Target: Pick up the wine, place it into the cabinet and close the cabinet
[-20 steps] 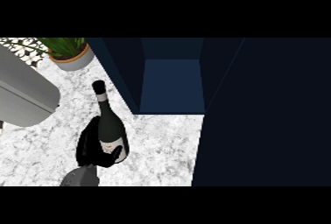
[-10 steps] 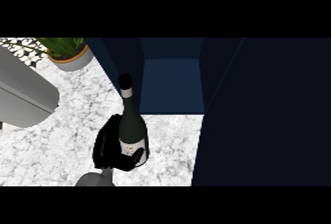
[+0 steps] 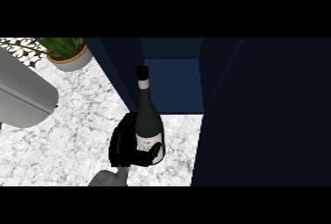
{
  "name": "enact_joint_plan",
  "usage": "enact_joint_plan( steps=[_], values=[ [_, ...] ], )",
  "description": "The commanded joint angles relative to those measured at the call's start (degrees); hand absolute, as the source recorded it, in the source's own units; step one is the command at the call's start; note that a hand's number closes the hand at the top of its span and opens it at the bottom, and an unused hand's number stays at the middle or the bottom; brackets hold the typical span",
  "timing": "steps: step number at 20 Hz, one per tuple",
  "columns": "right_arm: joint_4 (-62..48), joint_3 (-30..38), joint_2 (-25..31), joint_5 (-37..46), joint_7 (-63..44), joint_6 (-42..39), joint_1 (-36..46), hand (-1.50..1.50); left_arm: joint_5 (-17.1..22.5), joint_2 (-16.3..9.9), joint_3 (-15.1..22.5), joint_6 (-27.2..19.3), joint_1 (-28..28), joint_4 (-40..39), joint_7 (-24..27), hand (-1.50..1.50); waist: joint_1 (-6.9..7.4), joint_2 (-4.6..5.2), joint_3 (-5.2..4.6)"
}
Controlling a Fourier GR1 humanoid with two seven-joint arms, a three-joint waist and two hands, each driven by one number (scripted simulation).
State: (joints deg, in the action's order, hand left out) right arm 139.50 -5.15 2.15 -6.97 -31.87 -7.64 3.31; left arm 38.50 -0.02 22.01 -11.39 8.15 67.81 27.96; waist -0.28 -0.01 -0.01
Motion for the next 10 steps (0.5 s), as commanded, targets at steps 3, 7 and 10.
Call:
enact_joint_plan(
  steps=[3,7,10],
  values=[
    [0.55,2.66,0.64,-4.15,-0.86,-0.09,1.65,-1.5,5.27,0.02,-0.56,0.16,6.39,-11.06,4.82,1.5,-0.1,0.08,-0.01],
    [-1.4,3.24,1.15,-2.81,-2.16,0.62,4.11,-1.5,8.63,0.02,4.44,0.42,9.83,-17.84,10.15,1.5,-0.21,0.12,-0.02],
    [0.82,5.51,2.45,-6.43,-0.96,-1.61,1.33,-1.5,14.23,0.02,8.38,-5.02,13.25,-17.3,12.99,1.5,-0.57,0.12,-0.02]
  ],
)
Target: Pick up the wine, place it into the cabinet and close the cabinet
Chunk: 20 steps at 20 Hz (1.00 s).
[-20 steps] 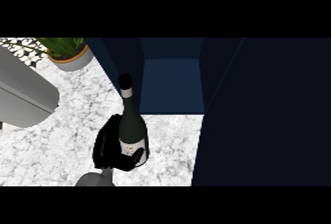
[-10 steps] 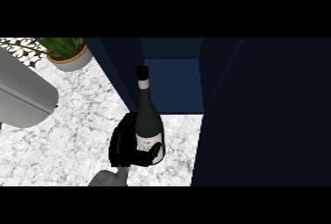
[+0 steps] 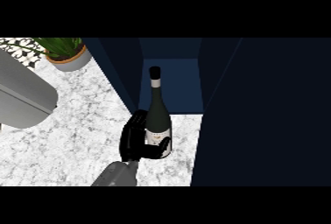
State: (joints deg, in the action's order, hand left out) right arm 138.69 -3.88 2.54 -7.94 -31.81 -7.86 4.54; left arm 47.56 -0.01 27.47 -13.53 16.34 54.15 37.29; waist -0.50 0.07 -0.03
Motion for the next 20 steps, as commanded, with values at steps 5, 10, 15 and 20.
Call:
enact_joint_plan(
  steps=[5,10,15,20],
  values=[
    [-0.75,0.16,-0.38,-1.88,5.04,-3.08,-5.22,-1.5,11.91,0.01,6.61,-3.48,11.3,-9.08,7.15,1.5,-0.98,0.16,0.0],
    [-0.35,0.65,-0.12,-1.82,0.23,-0.2,0.2,-1.5,9.88,0.01,2.73,1.47,14.44,-15.7,7.77,1.5,-0.34,0.09,0.0],
    [1.66,1.9,0.44,-3.47,-0.92,-0.19,-1.1,-1.5,12.28,0.01,2.55,-5.47,17.28,-11.43,3.18,1.5,-0.17,-0.03,0.02],
    [-1.63,3.84,0.94,-4.5,1.84,-1.02,1.62,-1.5,11.85,0.01,-5.78,2.01,26.05,-24.54,2.49,1.5,-0.29,0.16,0.01]
  ],
)
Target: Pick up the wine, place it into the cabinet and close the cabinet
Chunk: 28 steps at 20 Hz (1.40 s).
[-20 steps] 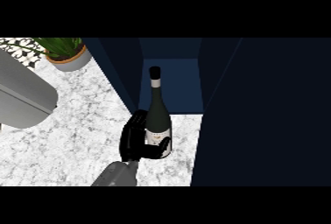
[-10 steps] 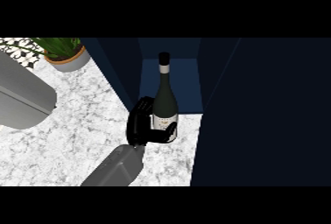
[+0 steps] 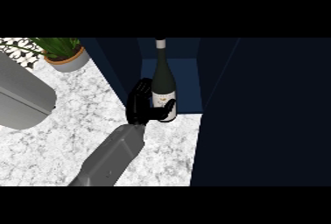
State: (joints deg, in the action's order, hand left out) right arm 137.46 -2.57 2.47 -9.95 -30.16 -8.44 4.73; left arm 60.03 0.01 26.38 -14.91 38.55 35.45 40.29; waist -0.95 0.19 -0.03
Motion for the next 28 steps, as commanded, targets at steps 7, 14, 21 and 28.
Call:
enact_joint_plan(
  steps=[7,14,21,28],
  values=[
    [0.68,-3.43,-1.41,1.78,5.99,-2.89,-7.72,-1.5,4.98,-0.01,-0.78,2.19,7.92,-10.86,3.46,1.5,-1.23,0.25,0.0],
    [-3.46,-0.55,0.21,0.01,2.61,-1.32,1.29,-1.5,7.08,-0.01,-4.33,-1.29,19.78,-16.68,-2.89,1.5,-1.49,0.52,-0.02],
    [-2.66,1.37,0.56,-2.43,1.09,-0.39,2.82,-1.5,6.41,-0.01,-3.36,-1.35,22.38,-20.84,-6.72,1.5,-2.05,0.61,-0.02],
    [-6.49,-1.14,-0.26,0.43,4.11,-1.19,3.95,-1.5,7.72,-0.01,-2.7,1.79,20.31,-22.36,-2.42,1.5,-3.07,1.2,-0.07]
  ],
)
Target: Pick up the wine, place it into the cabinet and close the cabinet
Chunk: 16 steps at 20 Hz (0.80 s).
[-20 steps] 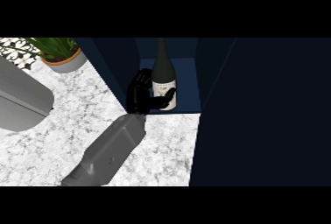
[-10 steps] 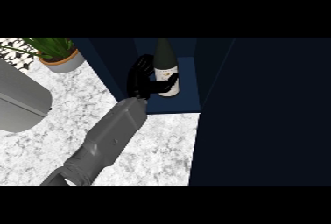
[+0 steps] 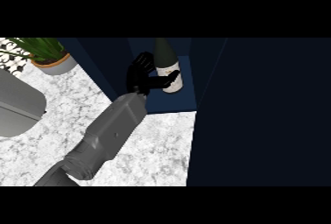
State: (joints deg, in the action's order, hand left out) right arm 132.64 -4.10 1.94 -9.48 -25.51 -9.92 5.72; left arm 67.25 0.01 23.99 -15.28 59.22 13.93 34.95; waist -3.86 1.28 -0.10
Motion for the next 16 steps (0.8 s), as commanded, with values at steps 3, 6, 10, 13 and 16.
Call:
enact_joint_plan(
  steps=[3,6,10,13,16],
  values=[
    [-1.96,-0.36,-0.33,-1.13,2.74,-1.58,-0.86,-1.5,2.63,-0.01,0.67,-0.89,-0.52,1.84,2.44,1.5,-1.58,0.14,0.06],
    [-1.21,-1.74,-0.84,0.69,2.15,-0.62,0.42,-1.5,2.78,-0.01,0.78,1.58,-1.14,-0.72,2.83,1.5,-1.84,0.41,0.01],
    [-2.12,-1.69,-0.3,0.71,-0.23,0.01,3.98,-1.5,4.99,-0.01,4.49,-2.76,-2.99,3.88,1.16,1.5,-2.44,0.18,-0.01],
    [-1.72,-2.43,-1.15,-0.3,2.25,-1.01,0.97,-1.5,5.09,-0.01,7.18,-2.3,-3.79,5.14,2.96,1.5,-3.12,0.28,0.01],
    [-0.11,-3.81,-1.1,1.16,2.09,-1.11,-1.49,-1.5,6.96,-0.01,8.81,-3.28,-4.25,6.98,2.27,1.5,-3.02,0.08,0.0]
  ],
)
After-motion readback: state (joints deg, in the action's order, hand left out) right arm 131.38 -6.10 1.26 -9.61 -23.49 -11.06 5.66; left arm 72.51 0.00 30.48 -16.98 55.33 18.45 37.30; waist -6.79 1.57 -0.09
